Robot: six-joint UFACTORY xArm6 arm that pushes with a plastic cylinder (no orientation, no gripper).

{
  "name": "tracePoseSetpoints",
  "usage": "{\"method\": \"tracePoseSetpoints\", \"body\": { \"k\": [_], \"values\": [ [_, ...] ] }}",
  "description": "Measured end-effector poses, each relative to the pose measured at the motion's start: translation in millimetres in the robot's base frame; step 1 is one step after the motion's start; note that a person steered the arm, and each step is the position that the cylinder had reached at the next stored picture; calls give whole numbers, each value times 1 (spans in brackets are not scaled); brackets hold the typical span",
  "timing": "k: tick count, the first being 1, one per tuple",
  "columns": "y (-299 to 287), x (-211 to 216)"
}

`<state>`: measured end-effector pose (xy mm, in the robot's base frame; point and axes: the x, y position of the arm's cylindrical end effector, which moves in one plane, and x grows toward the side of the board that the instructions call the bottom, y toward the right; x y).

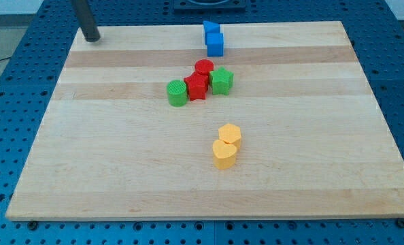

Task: Move the blue triangle into the yellow hexagon

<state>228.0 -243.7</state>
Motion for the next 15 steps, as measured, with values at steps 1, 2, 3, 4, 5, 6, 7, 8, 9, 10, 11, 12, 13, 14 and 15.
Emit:
{"method": "tracePoseSetpoints", "body": {
  "k": [1,2,3,4,5,6,7,8,9,10,11,12,13,14,15],
  "values": [
    [14,0],
    [41,0],
    [77,0],
    [142,-1],
    [158,-34],
    [192,-25],
    [251,1],
    [293,19],
    [297,-3],
    [323,-9],
    [377,33],
    [367,83],
    [386,99],
    [404,94],
    [435,142]
  ]
}}
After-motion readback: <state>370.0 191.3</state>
